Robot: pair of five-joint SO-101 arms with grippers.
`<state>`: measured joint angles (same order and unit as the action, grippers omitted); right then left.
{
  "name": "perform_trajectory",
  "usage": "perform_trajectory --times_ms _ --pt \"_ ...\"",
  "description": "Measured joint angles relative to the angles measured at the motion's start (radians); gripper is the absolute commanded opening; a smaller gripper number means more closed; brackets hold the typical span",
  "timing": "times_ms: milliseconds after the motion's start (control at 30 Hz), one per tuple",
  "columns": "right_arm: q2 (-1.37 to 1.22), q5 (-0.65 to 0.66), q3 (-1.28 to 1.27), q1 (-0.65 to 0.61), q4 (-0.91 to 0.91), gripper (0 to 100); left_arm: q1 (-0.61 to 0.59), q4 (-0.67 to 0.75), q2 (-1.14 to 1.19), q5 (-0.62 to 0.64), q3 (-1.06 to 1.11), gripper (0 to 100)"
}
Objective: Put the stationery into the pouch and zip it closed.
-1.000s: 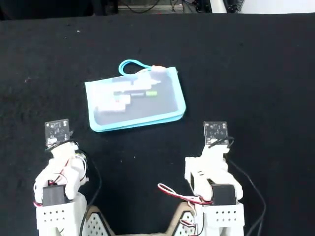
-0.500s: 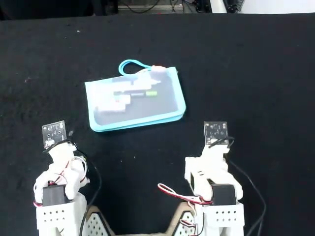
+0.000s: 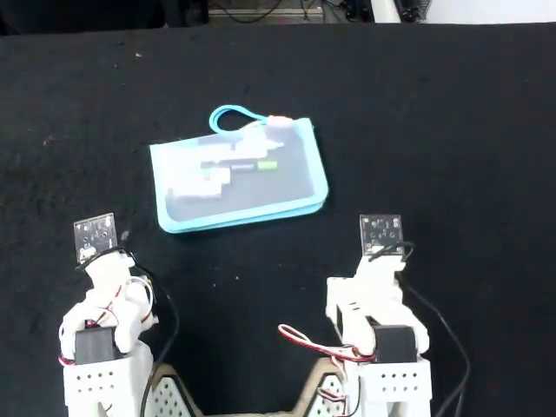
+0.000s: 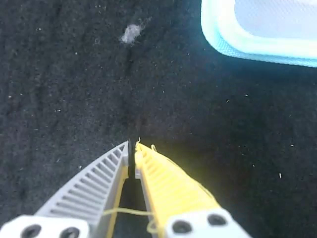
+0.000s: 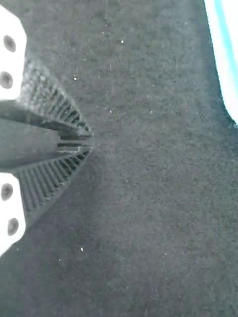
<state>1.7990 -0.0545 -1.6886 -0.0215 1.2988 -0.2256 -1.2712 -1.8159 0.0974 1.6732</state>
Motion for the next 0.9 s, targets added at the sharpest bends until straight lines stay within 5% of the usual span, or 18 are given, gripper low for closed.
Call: perform_trajectory --times_ms 900 --pt "0.0 0.0 0.0 0.104 0.0 1.1 0.0 0.0 -0.006 0.0 0.0 3"
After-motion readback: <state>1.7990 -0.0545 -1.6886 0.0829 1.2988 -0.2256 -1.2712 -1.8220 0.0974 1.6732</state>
